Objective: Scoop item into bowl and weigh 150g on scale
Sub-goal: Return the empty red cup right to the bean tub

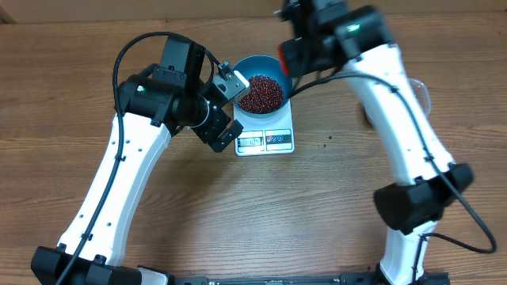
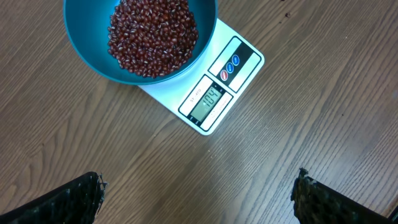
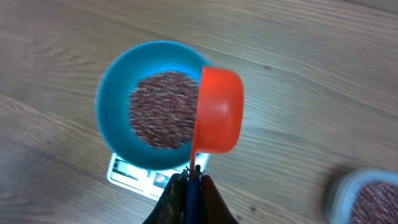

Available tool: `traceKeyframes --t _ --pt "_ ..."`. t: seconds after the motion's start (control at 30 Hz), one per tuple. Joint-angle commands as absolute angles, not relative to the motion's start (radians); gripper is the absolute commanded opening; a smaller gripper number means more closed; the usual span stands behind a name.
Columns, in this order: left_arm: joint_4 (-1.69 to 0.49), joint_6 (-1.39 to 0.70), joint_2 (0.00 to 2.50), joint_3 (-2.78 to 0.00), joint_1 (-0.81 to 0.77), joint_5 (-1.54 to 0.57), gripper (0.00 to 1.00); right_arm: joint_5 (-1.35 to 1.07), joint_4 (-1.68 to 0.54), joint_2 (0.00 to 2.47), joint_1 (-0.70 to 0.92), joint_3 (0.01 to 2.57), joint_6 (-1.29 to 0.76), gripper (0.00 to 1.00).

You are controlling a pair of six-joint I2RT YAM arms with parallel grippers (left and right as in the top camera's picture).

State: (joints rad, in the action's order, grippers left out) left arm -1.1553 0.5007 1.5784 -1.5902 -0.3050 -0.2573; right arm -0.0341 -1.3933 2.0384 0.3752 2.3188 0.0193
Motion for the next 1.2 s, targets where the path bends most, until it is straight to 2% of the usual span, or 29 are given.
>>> traceKeyframes --t 0.0,0.3,0.5,0.7,1.17 --pt "-1.155 0.516 1.584 -1.584 -0.302 -0.258 0.99 -0.128 -1.421 1.930 0.260 2.352 0.059 0.04" --pt "-1.155 0.516 1.584 -1.584 -0.302 -0.258 0.99 -0.185 -1.568 1.925 -0.072 2.343 0.118 0.04" --pt "-1.155 0.516 1.584 -1.584 -0.302 -0.258 0.99 -0.185 -1.584 1.956 -0.202 2.263 0.141 0.04" --pt "-1.155 0.516 1.584 -1.584 -0.302 -0.258 0.99 -0.185 -1.567 2.001 -0.250 2.160 0.167 0.04" --pt "-1.155 0.516 1.584 -1.584 -0.302 -0.258 0.99 -0.177 -1.424 2.089 -0.252 1.985 0.166 0.04"
